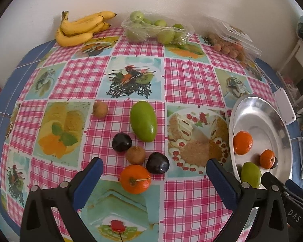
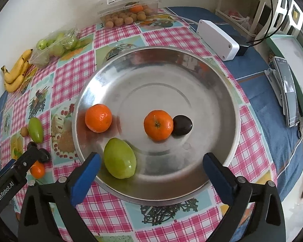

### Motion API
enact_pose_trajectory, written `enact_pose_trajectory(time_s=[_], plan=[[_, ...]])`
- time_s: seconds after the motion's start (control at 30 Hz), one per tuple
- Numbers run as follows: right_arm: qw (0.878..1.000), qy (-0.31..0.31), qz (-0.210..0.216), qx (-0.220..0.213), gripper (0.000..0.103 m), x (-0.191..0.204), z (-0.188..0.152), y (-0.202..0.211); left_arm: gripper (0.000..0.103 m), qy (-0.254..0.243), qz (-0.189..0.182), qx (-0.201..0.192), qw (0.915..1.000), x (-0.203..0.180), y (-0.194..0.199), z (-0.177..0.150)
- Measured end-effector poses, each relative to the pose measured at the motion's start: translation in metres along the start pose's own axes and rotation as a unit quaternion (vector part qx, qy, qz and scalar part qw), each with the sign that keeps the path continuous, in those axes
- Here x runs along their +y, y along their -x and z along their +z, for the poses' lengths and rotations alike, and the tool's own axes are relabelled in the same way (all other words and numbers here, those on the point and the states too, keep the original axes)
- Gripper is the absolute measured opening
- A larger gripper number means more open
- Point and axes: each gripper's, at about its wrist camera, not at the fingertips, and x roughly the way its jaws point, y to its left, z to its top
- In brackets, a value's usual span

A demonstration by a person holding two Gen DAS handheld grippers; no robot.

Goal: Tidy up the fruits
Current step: 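Withdraw both open grippers from the steel bowl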

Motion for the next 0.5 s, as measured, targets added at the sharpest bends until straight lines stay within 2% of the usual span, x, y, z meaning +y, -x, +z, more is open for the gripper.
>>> enact_pose_trajectory(time_s=[0.5], plan=[[1.0,0.005,0.006,-0.014,0.101,0.017,-0.001,0.011,0.103,0.014,-0.003,-0.013,0.9998,0.022,0.013,0.007]])
